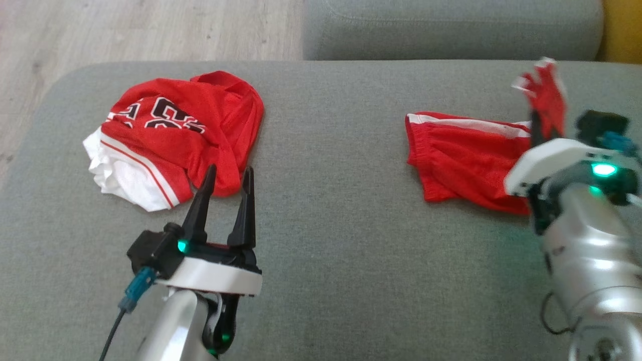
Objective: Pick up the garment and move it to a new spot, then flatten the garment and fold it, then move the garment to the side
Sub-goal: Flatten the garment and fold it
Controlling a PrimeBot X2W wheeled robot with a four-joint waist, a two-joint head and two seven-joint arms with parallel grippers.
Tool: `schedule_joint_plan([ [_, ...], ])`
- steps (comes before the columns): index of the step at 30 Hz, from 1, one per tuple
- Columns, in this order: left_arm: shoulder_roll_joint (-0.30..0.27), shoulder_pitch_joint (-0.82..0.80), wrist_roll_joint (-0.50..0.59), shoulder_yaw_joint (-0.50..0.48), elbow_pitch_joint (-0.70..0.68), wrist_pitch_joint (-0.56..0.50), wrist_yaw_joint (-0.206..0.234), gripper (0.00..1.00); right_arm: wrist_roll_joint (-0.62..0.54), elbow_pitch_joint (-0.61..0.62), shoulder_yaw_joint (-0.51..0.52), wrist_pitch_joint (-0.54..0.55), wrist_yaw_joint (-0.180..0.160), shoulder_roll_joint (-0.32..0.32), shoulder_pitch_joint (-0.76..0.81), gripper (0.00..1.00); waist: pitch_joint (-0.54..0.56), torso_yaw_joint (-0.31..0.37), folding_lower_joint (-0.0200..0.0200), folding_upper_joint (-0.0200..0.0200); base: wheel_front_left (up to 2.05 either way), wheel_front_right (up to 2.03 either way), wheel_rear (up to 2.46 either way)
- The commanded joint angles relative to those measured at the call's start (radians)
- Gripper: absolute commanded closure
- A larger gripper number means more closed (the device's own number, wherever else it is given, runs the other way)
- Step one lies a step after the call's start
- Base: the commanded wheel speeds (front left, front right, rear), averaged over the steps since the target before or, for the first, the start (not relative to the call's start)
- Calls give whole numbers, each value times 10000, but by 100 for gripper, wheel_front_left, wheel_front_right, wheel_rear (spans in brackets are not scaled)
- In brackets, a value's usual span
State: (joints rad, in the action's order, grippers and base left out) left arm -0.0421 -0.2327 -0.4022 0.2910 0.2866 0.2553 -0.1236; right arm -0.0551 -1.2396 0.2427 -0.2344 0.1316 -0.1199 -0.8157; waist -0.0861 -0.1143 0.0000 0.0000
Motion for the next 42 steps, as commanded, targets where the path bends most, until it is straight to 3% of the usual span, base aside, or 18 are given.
schedule_joint_plan([
  [1,-81,-80,-15,-361,-274,65,-23,0,256,453,-503,-202,-9,314,-444,100,90,-52,0,0,0,0,0],
  [6,-81,-5,29,-411,-243,65,-16,0,1073,947,-1861,-258,-9,644,-78,100,204,-288,0,0,0,0,0],
  [16,-81,164,40,-476,-122,65,-20,0,3203,1656,-4972,-204,-9,694,1162,100,381,-698,0,0,0,0,0],
  [26,-81,240,90,-623,-186,65,-11,0,3474,1375,-6821,150,-9,689,1574,100,332,-472,0,0,0,0,0],
  [27,-81,230,82,-609,-197,65,-12,0,3443,1291,-6945,134,-9,690,1562,0,314,-426,0,0,0,0,0],
  [34,-81,140,75,-630,-218,65,-12,0,4224,1590,-7601,-11,-9,694,1623,0,297,63,0,0,0,0,0],
  [38,-81,84,55,-688,-297,65,-12,0,4317,2265,-7158,-245,-9,439,1507,0,368,420,0,0,0,0,0],
  [42,-81,13,73,-780,-389,65,13,0,3861,4068,-5868,-268,-9,-113,1932,0,395,808,0,0,0,0,0],
])
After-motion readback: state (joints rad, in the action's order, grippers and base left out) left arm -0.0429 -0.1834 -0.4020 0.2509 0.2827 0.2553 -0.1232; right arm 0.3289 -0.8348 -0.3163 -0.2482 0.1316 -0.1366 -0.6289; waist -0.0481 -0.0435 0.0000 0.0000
